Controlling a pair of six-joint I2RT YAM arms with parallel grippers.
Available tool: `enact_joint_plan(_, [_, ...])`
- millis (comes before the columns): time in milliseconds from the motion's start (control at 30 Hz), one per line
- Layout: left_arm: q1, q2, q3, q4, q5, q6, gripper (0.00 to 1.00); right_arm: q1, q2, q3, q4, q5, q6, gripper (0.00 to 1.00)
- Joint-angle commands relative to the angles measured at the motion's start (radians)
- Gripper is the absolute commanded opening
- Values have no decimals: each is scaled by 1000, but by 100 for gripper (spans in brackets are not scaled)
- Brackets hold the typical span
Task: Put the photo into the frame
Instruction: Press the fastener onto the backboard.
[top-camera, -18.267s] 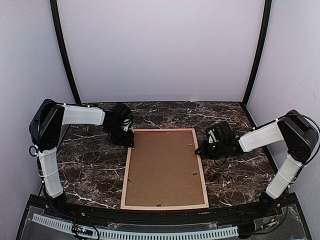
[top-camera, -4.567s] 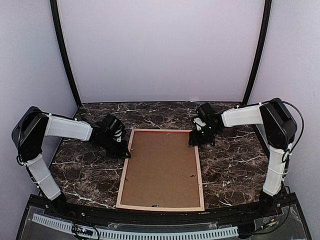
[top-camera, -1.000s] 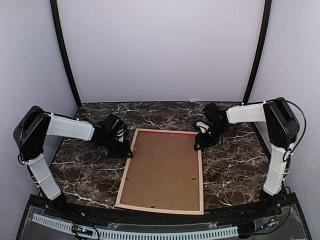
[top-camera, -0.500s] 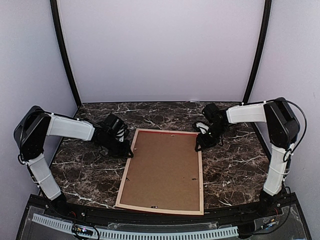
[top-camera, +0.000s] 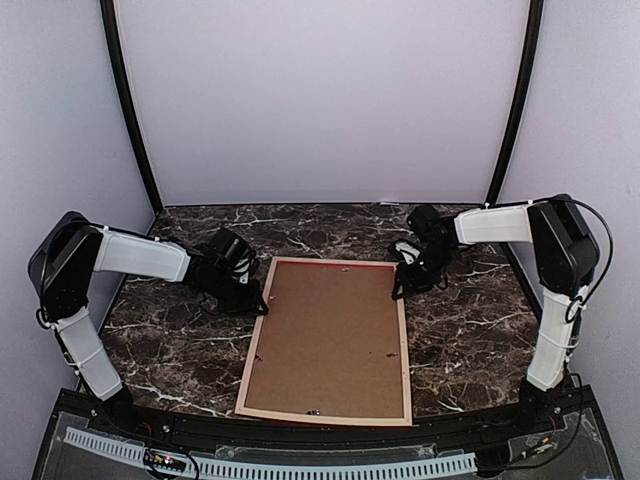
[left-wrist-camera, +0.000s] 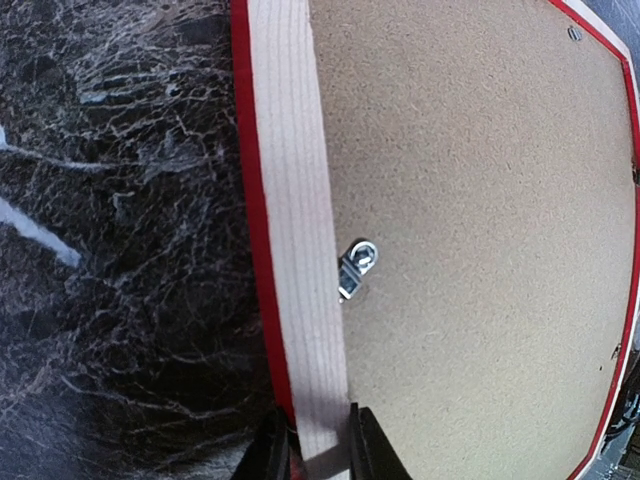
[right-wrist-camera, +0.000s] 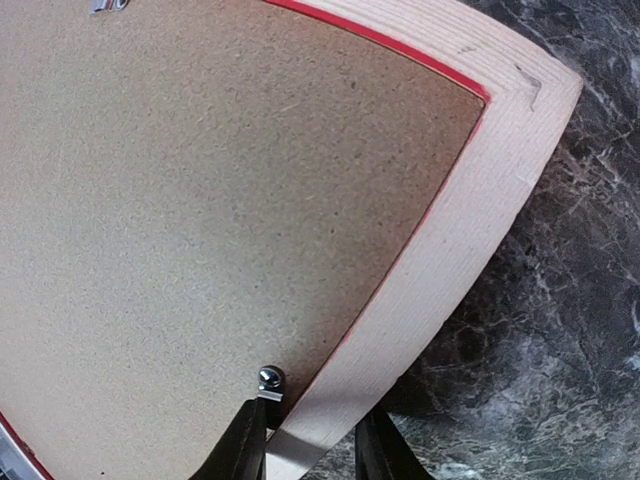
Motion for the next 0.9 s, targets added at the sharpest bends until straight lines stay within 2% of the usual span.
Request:
enact_joint_plan(0, [3,12,-14,-39,2,19,10,-41,22,41,18,43,-5,33])
enact_joint_plan(167, [2,10,-18,-18,1,-2,11,-42,13,44,55,-11,52,47])
enact_joint_plan(300, [2,6,-21,0,3,-15,12,-42,-6,12,76,-21,88,53])
enact_joint_plan(867, [2,12,-9,29,5,-26,16,12,-162,-209,181,-83,208,58])
